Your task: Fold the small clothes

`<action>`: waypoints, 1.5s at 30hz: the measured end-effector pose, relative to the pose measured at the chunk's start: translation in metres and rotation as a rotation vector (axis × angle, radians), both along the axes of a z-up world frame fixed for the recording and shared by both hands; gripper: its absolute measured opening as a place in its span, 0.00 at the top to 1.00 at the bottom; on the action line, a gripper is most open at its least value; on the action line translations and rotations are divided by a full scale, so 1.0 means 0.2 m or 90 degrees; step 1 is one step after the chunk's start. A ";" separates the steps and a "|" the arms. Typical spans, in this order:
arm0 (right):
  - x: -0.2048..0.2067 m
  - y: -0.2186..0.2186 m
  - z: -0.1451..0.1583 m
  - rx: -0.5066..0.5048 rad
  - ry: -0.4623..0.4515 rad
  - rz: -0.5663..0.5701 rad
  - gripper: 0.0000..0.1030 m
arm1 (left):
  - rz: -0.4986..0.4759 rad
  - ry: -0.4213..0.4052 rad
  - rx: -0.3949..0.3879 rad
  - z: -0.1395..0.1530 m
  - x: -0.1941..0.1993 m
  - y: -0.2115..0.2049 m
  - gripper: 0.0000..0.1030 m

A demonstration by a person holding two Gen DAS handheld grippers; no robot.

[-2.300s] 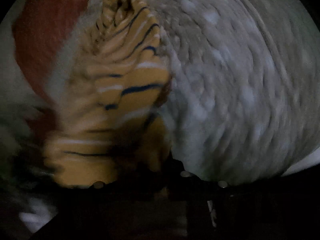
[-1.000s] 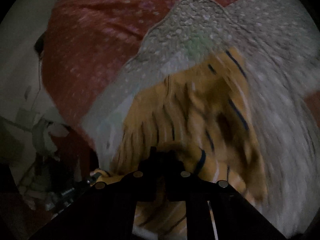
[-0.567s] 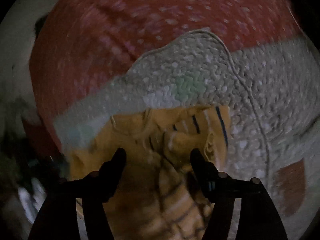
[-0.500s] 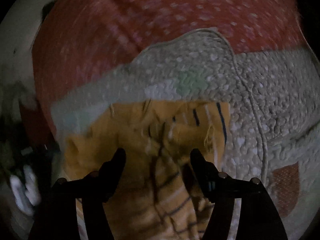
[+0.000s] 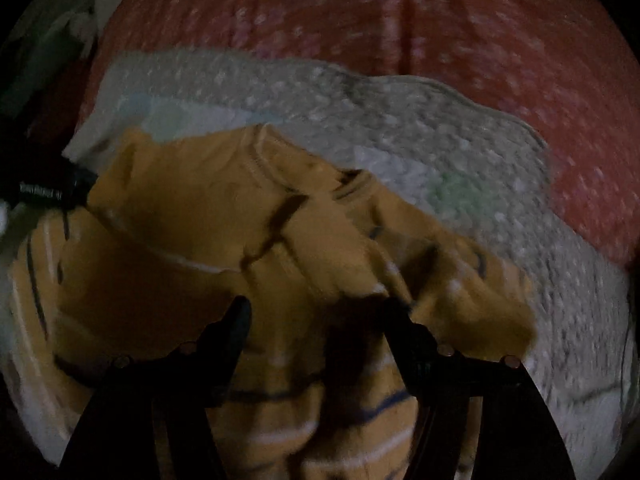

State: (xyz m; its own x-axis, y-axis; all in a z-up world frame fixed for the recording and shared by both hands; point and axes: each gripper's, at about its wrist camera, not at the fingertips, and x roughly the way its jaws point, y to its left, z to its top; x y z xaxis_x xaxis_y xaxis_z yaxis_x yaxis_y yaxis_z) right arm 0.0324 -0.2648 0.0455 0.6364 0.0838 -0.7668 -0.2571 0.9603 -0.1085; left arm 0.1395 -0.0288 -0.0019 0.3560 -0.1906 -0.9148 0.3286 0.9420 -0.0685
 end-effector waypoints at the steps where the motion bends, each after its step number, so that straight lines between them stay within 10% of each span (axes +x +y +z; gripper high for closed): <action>1: 0.02 0.02 -0.01 -0.007 0.006 0.005 0.92 | 0.006 0.003 -0.008 0.00 0.01 0.01 0.83; 11: 0.12 -0.54 0.18 0.113 -0.062 -0.303 0.99 | 0.132 0.026 -0.053 0.08 0.15 0.18 0.95; 14: 0.09 -0.63 0.19 0.234 -0.054 -0.274 0.96 | 0.144 0.036 -0.054 0.04 0.18 0.17 0.95; 15: 0.08 -0.59 0.21 0.249 -0.060 -0.230 0.91 | 0.137 0.035 -0.062 0.04 0.17 0.15 0.95; 18: 0.08 -0.35 0.22 0.218 -0.055 -0.097 0.34 | 0.116 0.021 -0.062 0.06 0.13 0.13 0.95; 20: 0.09 -0.17 0.17 0.154 -0.052 -0.033 0.33 | 0.119 0.029 -0.071 0.06 0.13 0.14 0.95; 23: 0.11 0.08 0.03 0.023 -0.034 0.036 0.33 | 0.136 0.037 -0.088 0.06 0.11 0.18 0.95; 24: 0.12 0.15 -0.05 -0.063 -0.024 0.035 0.53 | 0.140 0.037 -0.091 0.06 0.09 0.19 0.95; 25: 0.13 0.18 -0.11 -0.124 -0.014 0.030 0.93 | 0.144 0.036 -0.091 0.08 0.08 0.21 0.95; 26: 0.15 0.19 -0.15 -0.150 -0.003 0.023 0.93 | 0.145 0.036 -0.090 0.08 0.09 0.22 0.95; 32: 0.11 -0.11 0.19 0.051 -0.097 -0.103 0.94 | 0.140 0.010 -0.114 0.17 0.06 0.26 0.85; 39: 0.20 -0.45 0.14 0.169 -0.068 -0.233 0.94 | 0.092 0.023 -0.128 0.11 0.11 0.16 0.48; 43: 0.20 -0.45 0.12 0.182 -0.055 -0.230 0.94 | 0.042 0.021 -0.021 -0.01 0.18 -0.05 0.47; 45: 0.22 -0.48 0.10 0.195 -0.047 -0.234 0.94 | 0.045 0.032 0.037 -0.07 0.20 -0.11 0.84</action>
